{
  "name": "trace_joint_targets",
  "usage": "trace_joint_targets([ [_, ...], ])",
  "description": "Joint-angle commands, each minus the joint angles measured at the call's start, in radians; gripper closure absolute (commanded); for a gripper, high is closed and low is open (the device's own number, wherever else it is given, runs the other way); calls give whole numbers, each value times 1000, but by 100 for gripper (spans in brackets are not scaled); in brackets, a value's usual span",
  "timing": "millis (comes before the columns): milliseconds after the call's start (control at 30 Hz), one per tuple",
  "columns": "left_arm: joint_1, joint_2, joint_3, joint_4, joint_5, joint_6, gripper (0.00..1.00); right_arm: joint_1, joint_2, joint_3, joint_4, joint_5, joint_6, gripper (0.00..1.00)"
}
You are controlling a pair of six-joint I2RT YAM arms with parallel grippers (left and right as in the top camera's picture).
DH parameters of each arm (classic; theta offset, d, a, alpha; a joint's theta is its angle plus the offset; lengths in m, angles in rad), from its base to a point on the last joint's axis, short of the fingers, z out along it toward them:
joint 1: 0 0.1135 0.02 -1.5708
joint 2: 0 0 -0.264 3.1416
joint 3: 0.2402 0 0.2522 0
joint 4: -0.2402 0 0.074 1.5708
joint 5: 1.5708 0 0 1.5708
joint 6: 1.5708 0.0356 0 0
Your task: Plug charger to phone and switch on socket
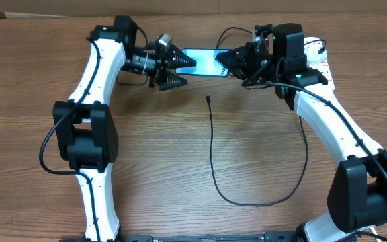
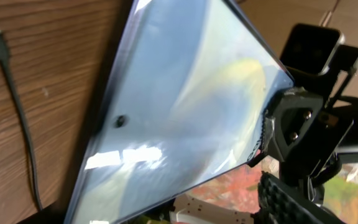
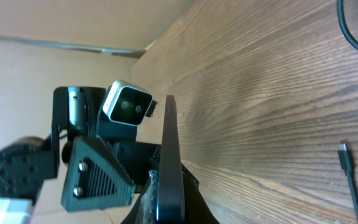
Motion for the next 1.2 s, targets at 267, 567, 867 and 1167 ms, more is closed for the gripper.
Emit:
trace_joint_targets([
  [267,-40,-3,16,95,89,-27,34,3,-49,23,36,66,150,96],
  [567,-41,-3,16,92,93,-27,38,3,-49,23,115,105,201,96],
  [867,-41,-3,16,172,92,-121,52,17,-47,23,27,125,201,96],
  [1167,-52,-3,16,310,67,-246,53,32,-47,23,36,119,206,96],
])
